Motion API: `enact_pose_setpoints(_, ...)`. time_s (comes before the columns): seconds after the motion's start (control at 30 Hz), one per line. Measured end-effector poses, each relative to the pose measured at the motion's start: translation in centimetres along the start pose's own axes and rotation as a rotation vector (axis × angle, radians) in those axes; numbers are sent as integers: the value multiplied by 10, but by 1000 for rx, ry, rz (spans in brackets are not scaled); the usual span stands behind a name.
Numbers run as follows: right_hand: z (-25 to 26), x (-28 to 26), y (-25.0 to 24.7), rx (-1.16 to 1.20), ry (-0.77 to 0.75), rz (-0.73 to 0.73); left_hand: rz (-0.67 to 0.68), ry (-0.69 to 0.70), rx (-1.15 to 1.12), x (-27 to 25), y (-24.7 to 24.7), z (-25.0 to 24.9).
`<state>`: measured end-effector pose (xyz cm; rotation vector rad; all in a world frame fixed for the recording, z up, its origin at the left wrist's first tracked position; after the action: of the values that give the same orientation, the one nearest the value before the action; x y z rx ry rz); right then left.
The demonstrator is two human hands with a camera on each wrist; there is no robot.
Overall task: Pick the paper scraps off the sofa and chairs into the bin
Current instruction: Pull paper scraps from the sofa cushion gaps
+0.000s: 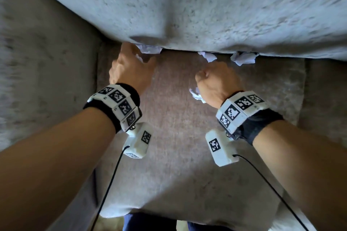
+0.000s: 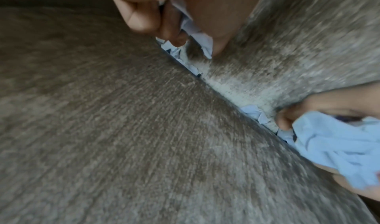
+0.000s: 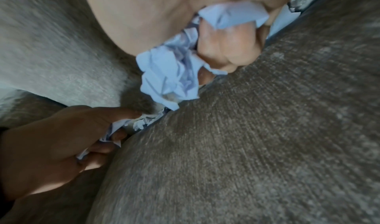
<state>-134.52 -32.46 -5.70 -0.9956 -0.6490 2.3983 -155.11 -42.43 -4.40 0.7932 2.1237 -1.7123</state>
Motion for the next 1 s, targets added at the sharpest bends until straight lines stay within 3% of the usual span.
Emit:
enact_pose_setpoints(0.17,-21,1,-6,-169,16,-116,-5,-32,68,8,11,0)
enact_pose_setpoints(0.43,-32,-11,-17,-35,82,-173,43,-131,-43,30,21,10)
enact_pose_setpoints(0.67,-32,-14,-21,-6,88,-217,-17,-100,-93,29,19,5)
enact_pose_setpoints(1.0,-29,-16,-22,-36,106,-202,49,-76,-223,21,18,6)
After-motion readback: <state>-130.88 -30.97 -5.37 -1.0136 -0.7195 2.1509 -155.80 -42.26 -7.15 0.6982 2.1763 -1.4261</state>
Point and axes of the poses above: each hand's wrist, its own x-axis towards the middle knuckle, its own y-axis out of the palm, z = x × y, the point moved 9 cm from there along x, towards the middle knuckle, and after that the axes turned 14 degrees about -y, right-handed, at the moved point
